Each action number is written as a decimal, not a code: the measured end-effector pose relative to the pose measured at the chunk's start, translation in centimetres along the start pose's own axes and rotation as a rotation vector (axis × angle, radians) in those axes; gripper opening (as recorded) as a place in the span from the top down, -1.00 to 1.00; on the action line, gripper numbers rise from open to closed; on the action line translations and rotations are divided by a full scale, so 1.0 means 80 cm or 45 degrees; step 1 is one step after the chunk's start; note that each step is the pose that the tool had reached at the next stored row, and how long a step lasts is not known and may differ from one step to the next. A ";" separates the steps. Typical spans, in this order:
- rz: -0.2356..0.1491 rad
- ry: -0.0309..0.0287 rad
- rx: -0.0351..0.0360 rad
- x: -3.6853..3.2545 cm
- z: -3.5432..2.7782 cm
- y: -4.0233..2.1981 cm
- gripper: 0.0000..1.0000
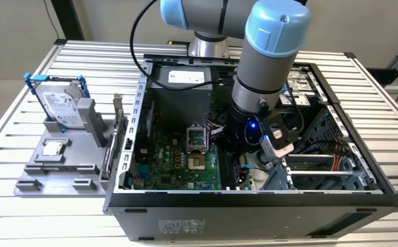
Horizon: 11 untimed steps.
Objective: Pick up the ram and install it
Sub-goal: 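Insert the ram into the slot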
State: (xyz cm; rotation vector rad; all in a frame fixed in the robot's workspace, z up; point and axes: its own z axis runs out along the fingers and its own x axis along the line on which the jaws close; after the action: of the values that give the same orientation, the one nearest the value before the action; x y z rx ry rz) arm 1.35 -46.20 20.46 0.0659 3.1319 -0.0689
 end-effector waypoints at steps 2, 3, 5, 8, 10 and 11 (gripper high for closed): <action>0.000 0.0000 -0.0001 0.0000 0.0001 0.0000 1.00; 0.000 -0.0001 -0.0006 0.0000 0.0001 0.0001 1.00; 0.000 -0.0004 -0.0017 -0.0001 0.0007 0.0004 -1.00; 0.000 -0.0001 0.0014 -0.0001 0.0000 0.0000 -1.00; 0.000 -0.0001 0.0021 -0.0001 -0.0022 -0.0001 -1.00; 0.001 0.0000 0.0022 0.0000 -0.0056 -0.0002 -1.00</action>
State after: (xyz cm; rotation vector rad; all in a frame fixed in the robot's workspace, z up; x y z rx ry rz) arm 1.35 -46.20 20.91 0.0675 3.1318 -0.0716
